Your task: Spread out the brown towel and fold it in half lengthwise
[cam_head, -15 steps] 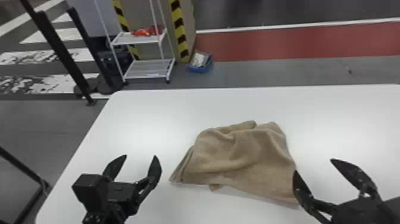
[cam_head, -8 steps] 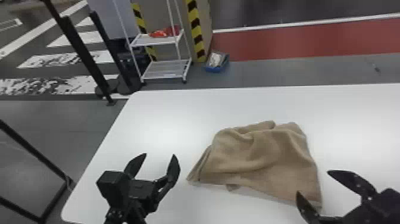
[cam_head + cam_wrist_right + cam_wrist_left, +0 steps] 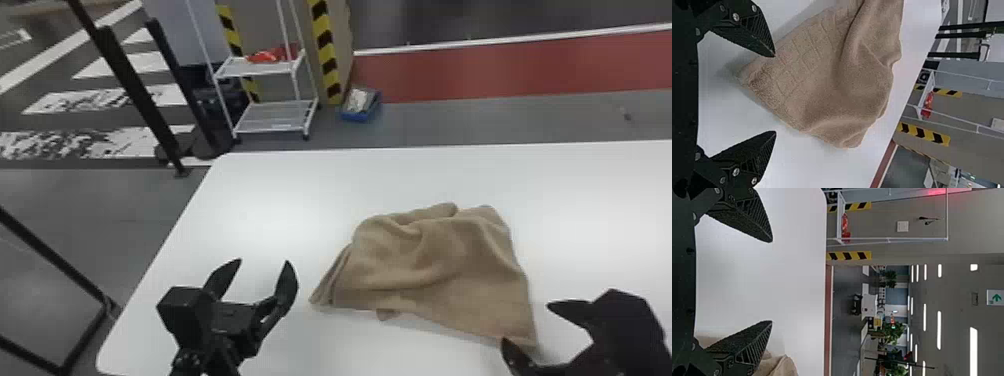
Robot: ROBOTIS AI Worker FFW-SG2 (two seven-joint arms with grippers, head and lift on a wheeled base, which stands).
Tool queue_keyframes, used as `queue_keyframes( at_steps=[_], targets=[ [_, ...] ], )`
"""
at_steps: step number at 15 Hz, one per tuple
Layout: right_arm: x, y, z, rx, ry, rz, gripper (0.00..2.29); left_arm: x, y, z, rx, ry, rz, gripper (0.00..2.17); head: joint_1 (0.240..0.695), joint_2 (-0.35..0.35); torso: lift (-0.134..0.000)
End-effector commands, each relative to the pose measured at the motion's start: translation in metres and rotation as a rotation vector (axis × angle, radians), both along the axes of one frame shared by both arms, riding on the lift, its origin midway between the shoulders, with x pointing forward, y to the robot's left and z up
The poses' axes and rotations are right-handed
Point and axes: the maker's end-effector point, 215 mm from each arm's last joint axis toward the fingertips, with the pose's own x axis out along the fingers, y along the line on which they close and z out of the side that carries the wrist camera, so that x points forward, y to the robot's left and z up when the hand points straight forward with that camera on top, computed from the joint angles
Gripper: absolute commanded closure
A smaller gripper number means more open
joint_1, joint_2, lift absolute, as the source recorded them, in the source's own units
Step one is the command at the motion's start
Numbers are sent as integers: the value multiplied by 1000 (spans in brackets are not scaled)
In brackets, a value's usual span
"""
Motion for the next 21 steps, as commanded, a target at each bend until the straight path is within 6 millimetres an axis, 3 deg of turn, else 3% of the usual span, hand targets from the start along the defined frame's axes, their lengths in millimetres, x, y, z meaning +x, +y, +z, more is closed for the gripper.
queue_keyframes(
  at_steps=[1,7,15,21],
  targets=[
    [-2,4,-4,-9,21,8,218,0,0,0,-2,0,2,161,695,267,-124],
    [0,-2,-15,-43,59,-10,218,-1,2,-2,-2,5,5,161,695,272,-124],
    [-7,9,-22,-39,95,37,643,-3,6,-3,-1,7,11,161,695,292,-124],
    [0,18,-16,-19,67,64,1409,-3,9,-4,-2,8,15,161,695,301,-124]
  ],
)
